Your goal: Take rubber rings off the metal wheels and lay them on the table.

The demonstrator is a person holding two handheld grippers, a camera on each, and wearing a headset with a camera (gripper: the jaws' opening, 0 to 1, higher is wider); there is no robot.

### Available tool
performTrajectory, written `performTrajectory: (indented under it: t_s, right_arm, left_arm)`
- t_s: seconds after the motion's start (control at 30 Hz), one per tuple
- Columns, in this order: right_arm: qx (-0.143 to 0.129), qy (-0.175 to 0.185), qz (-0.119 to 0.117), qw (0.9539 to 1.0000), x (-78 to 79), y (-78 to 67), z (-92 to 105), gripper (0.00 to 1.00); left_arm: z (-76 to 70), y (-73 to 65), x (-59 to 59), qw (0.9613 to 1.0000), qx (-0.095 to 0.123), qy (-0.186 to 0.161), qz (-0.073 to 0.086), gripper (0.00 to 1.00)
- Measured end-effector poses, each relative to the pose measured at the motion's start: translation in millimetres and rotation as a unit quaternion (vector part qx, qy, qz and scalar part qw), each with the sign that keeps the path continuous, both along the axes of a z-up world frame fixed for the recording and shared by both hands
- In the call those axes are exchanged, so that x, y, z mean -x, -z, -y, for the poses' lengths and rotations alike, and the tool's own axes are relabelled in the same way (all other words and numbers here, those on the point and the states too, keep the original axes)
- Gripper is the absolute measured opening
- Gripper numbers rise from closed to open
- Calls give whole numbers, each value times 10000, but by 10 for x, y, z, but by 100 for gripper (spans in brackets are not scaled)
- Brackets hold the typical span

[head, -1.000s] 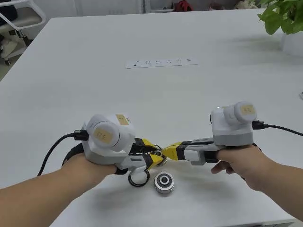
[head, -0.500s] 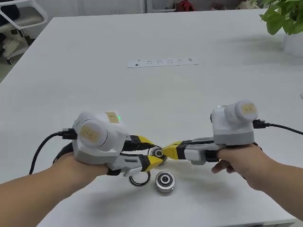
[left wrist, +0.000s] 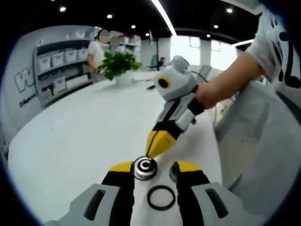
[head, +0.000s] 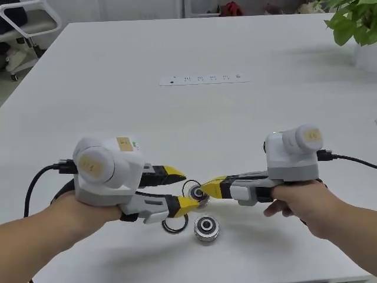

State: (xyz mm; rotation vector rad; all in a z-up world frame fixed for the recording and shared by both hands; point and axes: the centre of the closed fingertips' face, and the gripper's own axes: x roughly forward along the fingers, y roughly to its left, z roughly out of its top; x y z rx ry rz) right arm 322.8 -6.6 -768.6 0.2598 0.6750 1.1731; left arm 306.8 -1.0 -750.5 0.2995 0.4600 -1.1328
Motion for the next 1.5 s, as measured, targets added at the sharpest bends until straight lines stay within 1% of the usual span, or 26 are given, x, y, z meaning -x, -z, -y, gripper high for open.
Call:
performTrajectory:
  t_s: [0.2,0.4,0.57,0.7,0.83,0.93,1.03,1.23,1.5]
  right_arm:
    - [-47,-67,-7,10000,35,-29,-36,0]
    - [-93,-131,-5,9999,62,-57,-69,0]
    - [-143,-196,-3,9997,82,-84,-98,0]
    - [-165,-261,-10,9995,117,-95,-129,0]
    - [-153,-310,-35,9994,146,-77,-150,0]
    - [-140,-367,-71,9992,180,-55,-173,0]
    - [-129,-442,-108,9989,211,-18,-190,0]
    - [-136,-625,-161,9978,259,8,-244,0]
    - [-147,-826,-253,9962,345,39,-299,0]
  left_arm:
    - [-59,-27,45,10000,-1,3,2,41]
    - [-120,-70,104,10000,55,-4,-20,46]
    - [-189,-71,159,10000,40,-16,-8,48]
    - [-274,-75,180,10000,38,-76,-1,49]
    - [-350,-81,202,9998,46,-168,-2,50]
    - [-422,-84,212,9997,3,-253,55,53]
    - [-468,-85,234,9996,10,-296,32,53]
    - [-521,-99,267,9993,38,-368,4,55]
    - [-554,-91,329,9993,29,-363,-22,57]
